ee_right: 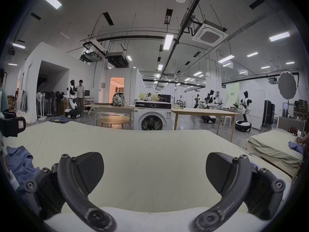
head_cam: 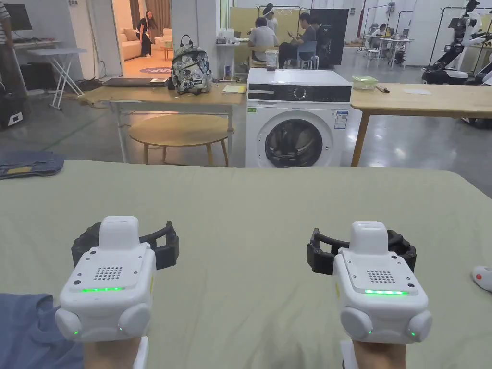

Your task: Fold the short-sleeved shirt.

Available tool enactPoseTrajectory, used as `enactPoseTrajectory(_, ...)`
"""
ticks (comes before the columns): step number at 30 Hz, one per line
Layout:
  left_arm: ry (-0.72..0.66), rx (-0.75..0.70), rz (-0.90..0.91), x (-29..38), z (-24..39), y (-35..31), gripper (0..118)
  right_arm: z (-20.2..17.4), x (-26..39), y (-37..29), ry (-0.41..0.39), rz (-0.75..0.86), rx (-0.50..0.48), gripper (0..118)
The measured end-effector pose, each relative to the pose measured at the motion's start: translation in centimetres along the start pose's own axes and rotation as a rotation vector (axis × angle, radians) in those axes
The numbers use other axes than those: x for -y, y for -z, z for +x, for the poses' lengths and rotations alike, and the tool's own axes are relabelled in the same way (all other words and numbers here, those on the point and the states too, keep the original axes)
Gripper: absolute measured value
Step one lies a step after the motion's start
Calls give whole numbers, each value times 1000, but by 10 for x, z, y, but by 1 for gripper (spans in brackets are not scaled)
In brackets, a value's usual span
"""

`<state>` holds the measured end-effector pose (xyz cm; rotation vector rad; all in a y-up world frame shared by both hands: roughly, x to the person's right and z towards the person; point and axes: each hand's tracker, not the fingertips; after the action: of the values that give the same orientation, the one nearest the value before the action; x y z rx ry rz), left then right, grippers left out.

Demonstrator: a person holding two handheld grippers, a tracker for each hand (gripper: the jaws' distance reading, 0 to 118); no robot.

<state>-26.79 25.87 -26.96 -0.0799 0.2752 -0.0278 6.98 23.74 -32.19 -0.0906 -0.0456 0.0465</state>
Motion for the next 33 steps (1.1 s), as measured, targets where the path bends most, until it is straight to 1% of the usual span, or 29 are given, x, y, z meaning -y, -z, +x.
enactPoseTrajectory(13, 18, 12, 1, 1, 1, 1, 110, -2, 2, -6, -2, -13, -3, 118)
enactPoseTrajectory(17, 34, 16, -4, -1, 2, -4, 110, -2, 0, -7, -29, -18, -2, 118)
enactPoseTrajectory(18, 35, 16, -5, -1, 1, -4, 110, -1, -1, -7, -28, -18, -2, 118)
enactPoseTrajectory(19, 28, 18, -7, -2, 0, -3, 110, 1, -3, -8, -10, -17, -1, 118)
enactPoseTrajectory(21, -36, 33, -11, -3, -6, -3, 110, 8, -8, -7, 103, -33, -7, 118)
enactPoseTrajectory(24, -269, 56, -25, -10, -20, -5, 110, 23, -14, -6, 350, -50, -19, 118)
enactPoseTrajectory(25, -378, 69, -28, -11, -27, -5, 110, 27, -16, -5, 422, -54, -10, 118)
enactPoseTrajectory(26, -462, 88, -33, -12, -32, -4, 110, 30, -17, -4, 474, -54, -5, 118)
enactPoseTrajectory(27, -485, 85, -39, -9, -34, 1, 110, 31, -18, -3, 480, -52, 5, 118)
enactPoseTrajectory(28, -423, 70, -31, -11, -32, 2, 110, 28, -20, -1, 420, -46, 5, 118)
enactPoseTrajectory(29, -238, 35, -11, -15, -22, 3, 110, 22, -25, -1, 264, -29, 7, 118)
enactPoseTrajectory(30, -69, 13, -3, -18, -13, 3, 110, 11, -29, -1, 57, -10, 7, 118)
enactPoseTrajectory(31, 152, -7, 9, -19, 0, 3, 110, -2, -29, -2, -188, 26, 9, 118)
enactPoseTrajectory(32, 403, -19, 32, -15, 13, 3, 110, -14, -26, -4, -452, 79, 11, 118)
enactPoseTrajectory(33, 582, -33, 51, -11, 22, 3, 110, -25, -19, -5, -648, 136, 22, 118)
